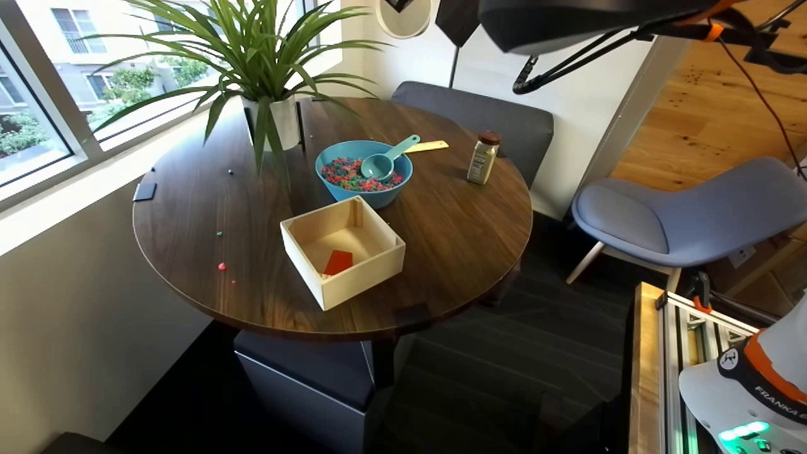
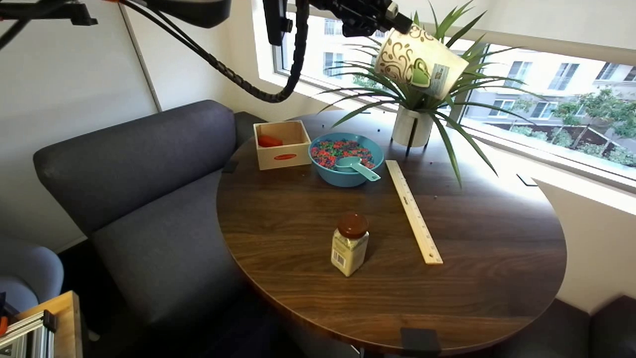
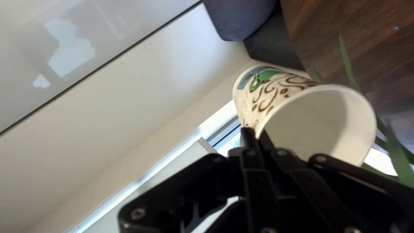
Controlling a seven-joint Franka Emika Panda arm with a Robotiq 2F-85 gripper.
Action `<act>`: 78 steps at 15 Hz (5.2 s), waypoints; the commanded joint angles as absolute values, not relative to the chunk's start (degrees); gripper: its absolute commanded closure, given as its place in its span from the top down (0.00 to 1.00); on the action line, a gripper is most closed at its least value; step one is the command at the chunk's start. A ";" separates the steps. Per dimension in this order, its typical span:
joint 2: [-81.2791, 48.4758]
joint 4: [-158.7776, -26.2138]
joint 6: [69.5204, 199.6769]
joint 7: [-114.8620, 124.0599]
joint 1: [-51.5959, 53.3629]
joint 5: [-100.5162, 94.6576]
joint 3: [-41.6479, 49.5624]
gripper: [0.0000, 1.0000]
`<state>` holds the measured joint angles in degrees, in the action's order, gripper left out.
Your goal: Pour the contents of the paper cup into the blue bowl
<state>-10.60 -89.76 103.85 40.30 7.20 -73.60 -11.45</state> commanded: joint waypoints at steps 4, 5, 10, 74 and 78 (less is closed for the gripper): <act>-6.72 -90.25 113.27 28.92 5.01 -50.34 -8.00 0.01; -6.49 -90.25 113.92 26.96 4.85 -46.71 -7.54 0.01; -6.95 -88.16 111.54 16.46 4.08 -28.07 -5.51 0.01; -50.22 -36.71 90.74 78.30 -6.42 0.05 12.13 0.01; -50.29 -35.95 86.71 77.92 -8.26 5.09 9.41 0.01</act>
<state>-50.13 -36.89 89.55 77.55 -6.70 1.42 11.62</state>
